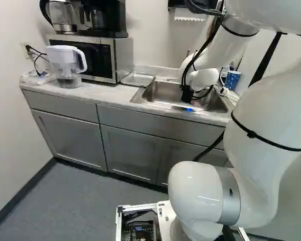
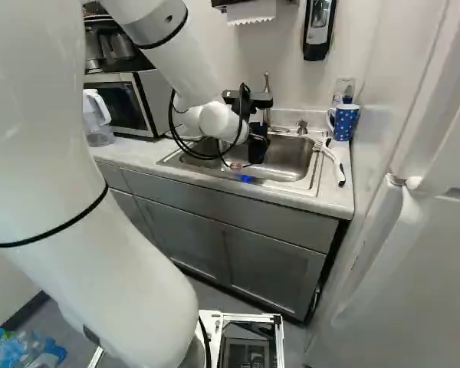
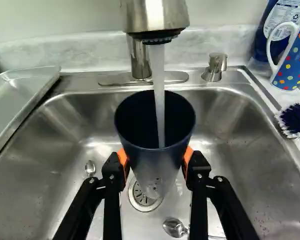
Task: Rinse the cup and place it in the tray
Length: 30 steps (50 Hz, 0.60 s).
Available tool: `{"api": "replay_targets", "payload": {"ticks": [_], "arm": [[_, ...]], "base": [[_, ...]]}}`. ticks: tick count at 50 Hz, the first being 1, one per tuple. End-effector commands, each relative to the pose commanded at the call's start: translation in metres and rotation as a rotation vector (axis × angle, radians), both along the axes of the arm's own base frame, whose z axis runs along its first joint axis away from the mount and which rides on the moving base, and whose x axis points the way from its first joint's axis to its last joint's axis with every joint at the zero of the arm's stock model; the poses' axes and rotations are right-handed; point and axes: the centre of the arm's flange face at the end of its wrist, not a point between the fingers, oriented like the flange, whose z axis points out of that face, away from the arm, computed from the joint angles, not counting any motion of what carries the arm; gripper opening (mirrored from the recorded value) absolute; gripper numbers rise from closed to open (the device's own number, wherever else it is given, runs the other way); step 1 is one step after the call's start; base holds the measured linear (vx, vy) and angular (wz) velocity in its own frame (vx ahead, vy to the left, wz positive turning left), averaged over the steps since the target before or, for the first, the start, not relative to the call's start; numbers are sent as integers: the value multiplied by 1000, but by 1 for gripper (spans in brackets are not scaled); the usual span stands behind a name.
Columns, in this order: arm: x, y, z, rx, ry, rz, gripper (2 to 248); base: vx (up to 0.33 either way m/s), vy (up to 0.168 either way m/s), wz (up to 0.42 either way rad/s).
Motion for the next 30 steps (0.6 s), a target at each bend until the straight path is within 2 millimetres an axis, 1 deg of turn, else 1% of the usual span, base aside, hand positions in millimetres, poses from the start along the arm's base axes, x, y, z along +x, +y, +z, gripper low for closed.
{"api": "replay_targets", "payload": {"ticks": [30], "arm": [[0, 0, 0, 0, 0, 0, 122]], "base": [[0, 0, 0]]}}
